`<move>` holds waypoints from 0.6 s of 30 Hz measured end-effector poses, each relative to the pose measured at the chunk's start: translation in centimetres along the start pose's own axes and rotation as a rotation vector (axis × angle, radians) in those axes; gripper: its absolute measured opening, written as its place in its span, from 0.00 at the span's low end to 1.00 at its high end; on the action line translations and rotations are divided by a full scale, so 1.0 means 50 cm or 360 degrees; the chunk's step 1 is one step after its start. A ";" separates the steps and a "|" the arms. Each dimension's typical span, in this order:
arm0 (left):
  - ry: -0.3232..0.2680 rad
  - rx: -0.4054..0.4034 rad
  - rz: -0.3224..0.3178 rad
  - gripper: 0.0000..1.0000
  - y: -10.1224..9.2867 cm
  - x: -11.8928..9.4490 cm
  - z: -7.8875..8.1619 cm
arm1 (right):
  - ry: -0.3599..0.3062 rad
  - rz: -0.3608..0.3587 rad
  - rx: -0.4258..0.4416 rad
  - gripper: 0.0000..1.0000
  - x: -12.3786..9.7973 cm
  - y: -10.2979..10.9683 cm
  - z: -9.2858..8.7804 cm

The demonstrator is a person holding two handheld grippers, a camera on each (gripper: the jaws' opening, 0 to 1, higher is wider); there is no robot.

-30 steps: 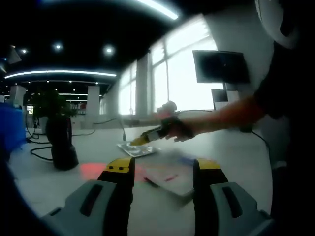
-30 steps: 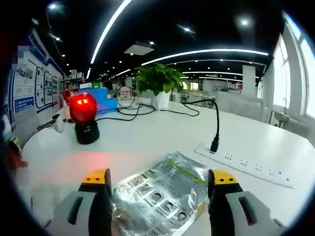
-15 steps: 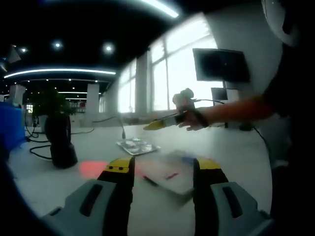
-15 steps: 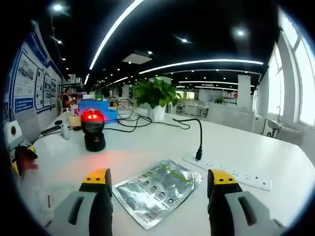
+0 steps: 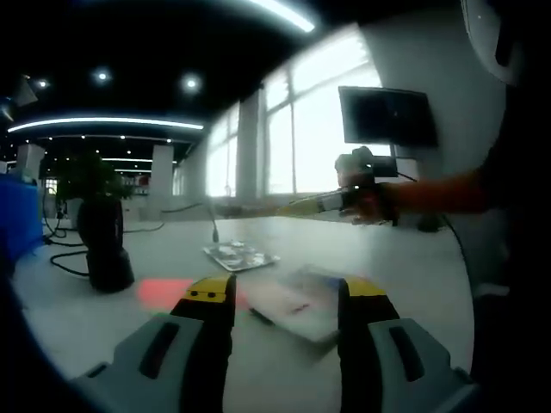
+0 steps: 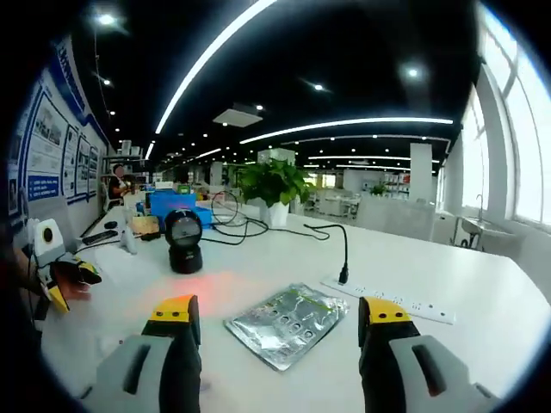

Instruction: Clip sheet goods on table flip sheet goods clip sheet goods scan sheet goods put sheet goods back to table

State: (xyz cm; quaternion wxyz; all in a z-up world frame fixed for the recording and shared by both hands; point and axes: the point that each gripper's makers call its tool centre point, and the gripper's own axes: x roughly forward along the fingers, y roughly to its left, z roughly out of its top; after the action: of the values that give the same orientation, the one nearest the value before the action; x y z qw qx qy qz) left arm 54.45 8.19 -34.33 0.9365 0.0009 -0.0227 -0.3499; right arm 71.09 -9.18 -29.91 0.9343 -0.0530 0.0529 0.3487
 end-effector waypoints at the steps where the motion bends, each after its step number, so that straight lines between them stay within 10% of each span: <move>1: 0.0002 -0.0003 -0.0005 0.40 0.000 0.000 0.000 | -0.0013 -0.0007 0.0006 0.69 -0.007 0.000 0.003; 18: -0.0019 -0.0111 -0.0068 0.39 -0.003 -0.003 0.001 | -0.0161 -0.0285 0.0001 0.68 -0.183 -0.003 -0.030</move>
State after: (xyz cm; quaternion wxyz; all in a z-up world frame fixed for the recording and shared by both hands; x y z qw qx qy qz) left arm 54.23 8.17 -34.31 0.9281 -0.0334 -0.0160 -0.3704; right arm 64.23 -15.42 -30.13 0.9632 -0.0396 0.0009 0.2659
